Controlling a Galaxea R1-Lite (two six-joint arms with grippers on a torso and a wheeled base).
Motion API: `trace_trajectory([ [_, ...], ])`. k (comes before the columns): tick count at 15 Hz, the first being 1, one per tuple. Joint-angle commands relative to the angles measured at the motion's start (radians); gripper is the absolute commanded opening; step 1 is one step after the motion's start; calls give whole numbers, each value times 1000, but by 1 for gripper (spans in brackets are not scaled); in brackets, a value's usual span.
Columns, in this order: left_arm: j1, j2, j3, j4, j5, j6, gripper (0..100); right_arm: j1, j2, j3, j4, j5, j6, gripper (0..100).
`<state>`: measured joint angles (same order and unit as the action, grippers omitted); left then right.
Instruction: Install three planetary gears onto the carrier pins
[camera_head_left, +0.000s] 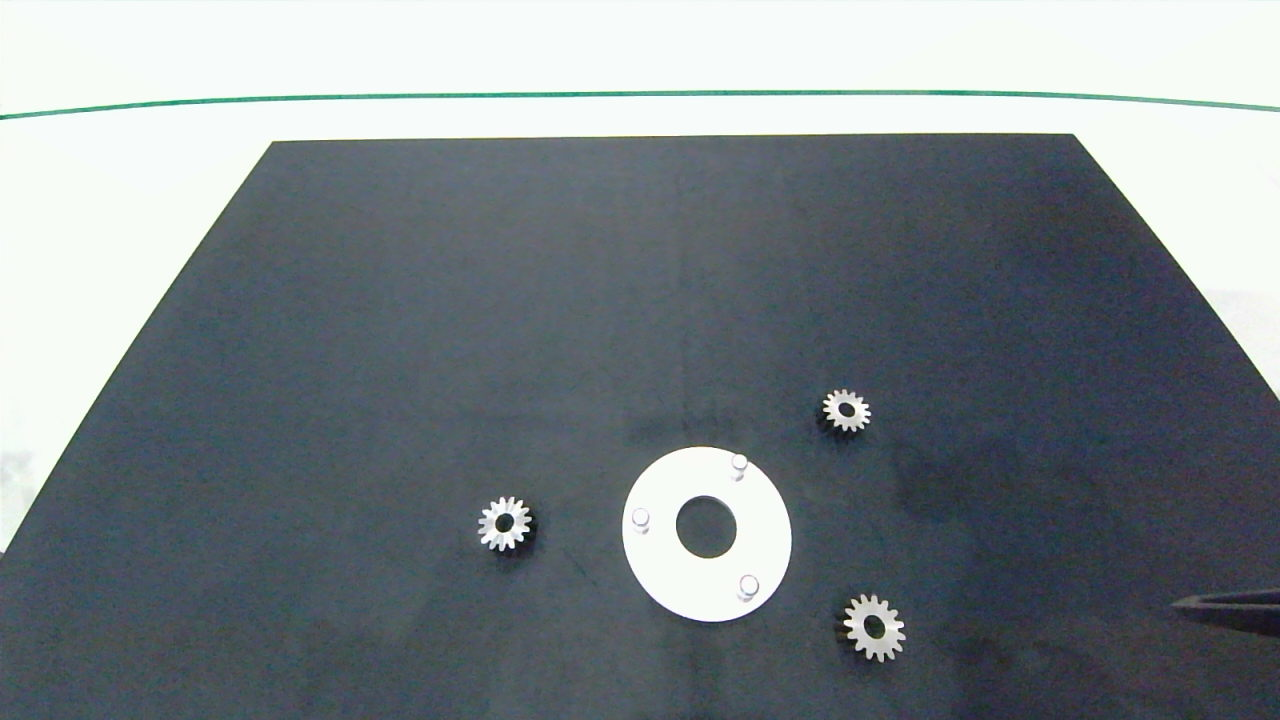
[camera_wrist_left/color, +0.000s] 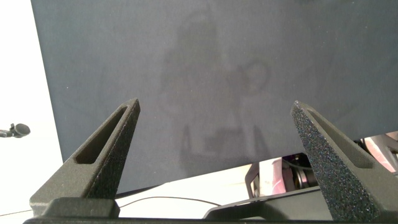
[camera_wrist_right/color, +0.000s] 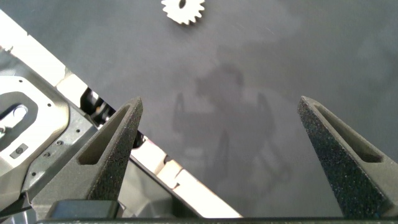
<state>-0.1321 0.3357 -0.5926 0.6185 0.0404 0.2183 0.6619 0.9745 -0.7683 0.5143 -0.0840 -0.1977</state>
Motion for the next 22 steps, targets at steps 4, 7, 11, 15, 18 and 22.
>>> trace_trajectory([
  [4,2,-9,-4,3,3,1,100,81,325,3,-137,-43,0,100],
  [7,2,-11,-9,3,3,1,100,122,406,1,-191,-72,1,100],
  [11,-1,-26,-10,3,3,1,100,148,483,1,-264,-134,1,100],
  [15,-1,-30,-10,4,3,1,100,148,533,1,-283,-141,3,94],
  [18,-1,-32,-12,4,3,1,100,146,553,0,-310,-145,3,88],
  [22,-1,-40,-18,4,1,1,100,146,599,0,-362,-146,3,81],
])
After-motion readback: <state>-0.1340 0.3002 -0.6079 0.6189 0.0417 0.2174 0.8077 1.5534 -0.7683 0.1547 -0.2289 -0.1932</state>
